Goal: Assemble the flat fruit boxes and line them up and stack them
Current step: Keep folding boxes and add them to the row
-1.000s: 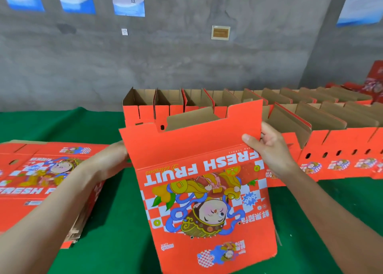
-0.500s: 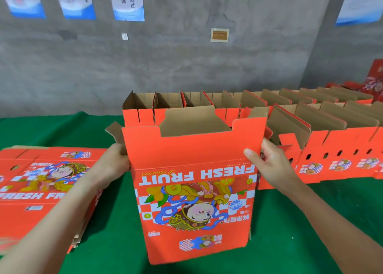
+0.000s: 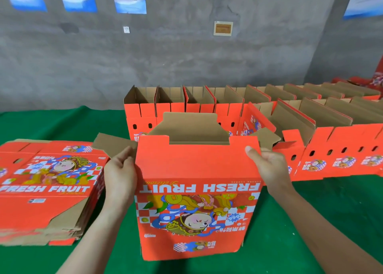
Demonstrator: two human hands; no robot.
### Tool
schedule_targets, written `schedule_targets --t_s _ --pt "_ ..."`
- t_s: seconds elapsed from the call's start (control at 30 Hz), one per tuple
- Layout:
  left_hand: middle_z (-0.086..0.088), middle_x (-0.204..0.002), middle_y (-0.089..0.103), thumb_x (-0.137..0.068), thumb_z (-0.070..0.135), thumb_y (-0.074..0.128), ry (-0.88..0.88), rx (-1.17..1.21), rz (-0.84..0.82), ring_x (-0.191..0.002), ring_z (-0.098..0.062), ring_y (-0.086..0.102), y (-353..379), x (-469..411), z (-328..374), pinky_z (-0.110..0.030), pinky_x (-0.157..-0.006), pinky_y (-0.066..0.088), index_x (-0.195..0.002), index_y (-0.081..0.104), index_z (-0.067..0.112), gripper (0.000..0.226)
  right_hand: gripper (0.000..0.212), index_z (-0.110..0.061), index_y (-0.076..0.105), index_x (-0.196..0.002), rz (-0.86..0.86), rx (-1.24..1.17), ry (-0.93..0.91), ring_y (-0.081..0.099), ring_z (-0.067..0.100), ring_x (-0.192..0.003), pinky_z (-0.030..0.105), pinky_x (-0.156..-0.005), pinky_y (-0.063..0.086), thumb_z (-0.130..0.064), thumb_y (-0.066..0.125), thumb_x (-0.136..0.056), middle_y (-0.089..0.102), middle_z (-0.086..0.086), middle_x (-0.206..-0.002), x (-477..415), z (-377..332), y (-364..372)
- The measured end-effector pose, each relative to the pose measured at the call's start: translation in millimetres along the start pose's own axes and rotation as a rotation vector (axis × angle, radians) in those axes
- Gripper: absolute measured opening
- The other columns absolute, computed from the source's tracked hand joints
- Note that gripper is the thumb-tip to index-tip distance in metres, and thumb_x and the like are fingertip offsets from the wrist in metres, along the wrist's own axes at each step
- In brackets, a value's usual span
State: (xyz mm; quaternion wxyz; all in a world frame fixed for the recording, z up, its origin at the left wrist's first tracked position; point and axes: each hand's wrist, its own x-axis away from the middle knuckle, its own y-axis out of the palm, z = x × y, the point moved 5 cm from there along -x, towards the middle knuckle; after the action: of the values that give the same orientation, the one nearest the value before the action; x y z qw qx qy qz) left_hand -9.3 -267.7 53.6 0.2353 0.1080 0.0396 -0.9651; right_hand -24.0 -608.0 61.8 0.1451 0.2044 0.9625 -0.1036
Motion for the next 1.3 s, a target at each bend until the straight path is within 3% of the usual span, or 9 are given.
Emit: schedule_targets --t_s 0.1,0.2,0.4,0.5,0.77,0.93,1.1,1.2,1.3 --pt "-0.013 -0.133 0.055 -0.097 0.016 0.049 -0.015 -0.011 0.005 -0.124 -0.027 0.052 -3 7 -12 -0.04 -0.106 0.041 -0.135 0.051 0.008 0.039 0.05 0.017 0.049 -0.058 -0.006 0.095 -0.02 0.06 0.03 -0.076 0.039 -0.067 0.045 -0.018 0.067 -0.088 0.067 0.004 -0.083 2 4 3" --pt "0.004 -0.13 0.052 -0.087 0.017 0.067 0.035 -0.138 -0.02 -0.116 -0.001 0.049 -5 8 -11 -0.018 -0.094 0.036 -0.142 0.042 0.01 0.061 0.041 0.016 0.056 -0.059 -0.051 0.192 -0.031 0.062 0.015 -0.094 0.037 -0.082 0.048 -0.013 0.068 -0.086 0.061 -0.026 -0.097 2 4 8" --pt "-0.013 -0.141 0.043 -0.077 0.003 0.071 0.268 -0.504 -0.108 -0.13 -0.034 0.04 -2 6 13 -0.043 -0.108 0.035 -0.134 0.05 0.008 0.061 0.016 -0.004 0.072 -0.089 -0.081 0.373 -0.015 0.03 0.008 -0.139 0.03 -0.109 0.027 -0.019 0.07 -0.085 0.034 -0.002 -0.151 0 4 13" --pt "-0.011 -0.154 0.026 -0.076 0.002 0.07 0.305 -0.716 -0.177 -0.142 -0.041 0.016 3 2 20 -0.052 -0.115 0.02 -0.138 0.046 0.008 0.066 0.076 -0.017 0.031 -0.147 -0.138 0.434 -0.066 0.016 0.012 -0.144 0.023 -0.112 0.014 -0.018 0.072 -0.083 0.018 -0.004 -0.157 2 -4 12" --pt "0.005 -0.16 -0.002 -0.078 -0.006 0.063 0.444 -0.817 -0.316 -0.148 -0.031 0.0 11 3 29 -0.05 -0.118 0.009 -0.148 0.03 0.017 0.081 0.072 -0.036 0.032 -0.145 -0.419 1.183 -0.405 -0.015 0.028 -0.145 0.051 -0.112 -0.017 -0.021 0.058 -0.08 -0.004 -0.013 -0.16 -10 -38 44" --pt "0.01 -0.155 0.002 -0.075 -0.009 0.066 0.502 -0.759 -0.345 -0.147 -0.031 0.006 13 0 27 -0.04 -0.119 0.01 -0.147 0.034 0.015 0.082 0.089 -0.036 0.009 -0.151 -0.647 1.349 -0.379 -0.016 0.028 -0.146 0.053 -0.116 -0.007 -0.012 0.058 -0.081 -0.013 -0.01 -0.159 -16 -45 61" --pt "0.003 -0.148 0.039 -0.077 -0.003 0.072 0.65 -0.575 -0.565 -0.138 -0.015 0.034 18 5 31 -0.033 -0.115 0.027 -0.144 0.025 0.04 0.092 0.094 -0.029 -0.001 -0.152 -0.723 1.442 -0.308 -0.012 0.027 -0.147 0.049 -0.118 0.008 -0.015 0.06 -0.082 -0.021 0.001 -0.158 -18 -48 66" --pt "0.014 -0.133 0.055 -0.087 0.022 0.067 0.604 -0.587 -0.68 -0.127 -0.004 0.047 22 5 27 -0.023 -0.105 0.036 -0.144 0.02 0.047 0.079 0.093 -0.027 0.0 -0.153 -0.707 1.427 -0.315 -0.013 0.027 -0.147 0.046 -0.118 0.005 -0.016 0.06 -0.082 -0.02 0.002 -0.159 -17 -48 65" --pt "0.005 -0.126 0.063 -0.095 0.04 0.045 0.581 -0.78 -0.654 -0.121 -0.02 0.055 27 -8 24 -0.031 -0.095 0.043 -0.144 0.037 0.031 0.05 0.093 -0.027 0.001 -0.153 -0.684 1.393 -0.327 -0.013 0.026 -0.147 0.044 -0.118 0.003 -0.016 0.061 -0.082 -0.019 0.001 -0.159 -17 -46 64"
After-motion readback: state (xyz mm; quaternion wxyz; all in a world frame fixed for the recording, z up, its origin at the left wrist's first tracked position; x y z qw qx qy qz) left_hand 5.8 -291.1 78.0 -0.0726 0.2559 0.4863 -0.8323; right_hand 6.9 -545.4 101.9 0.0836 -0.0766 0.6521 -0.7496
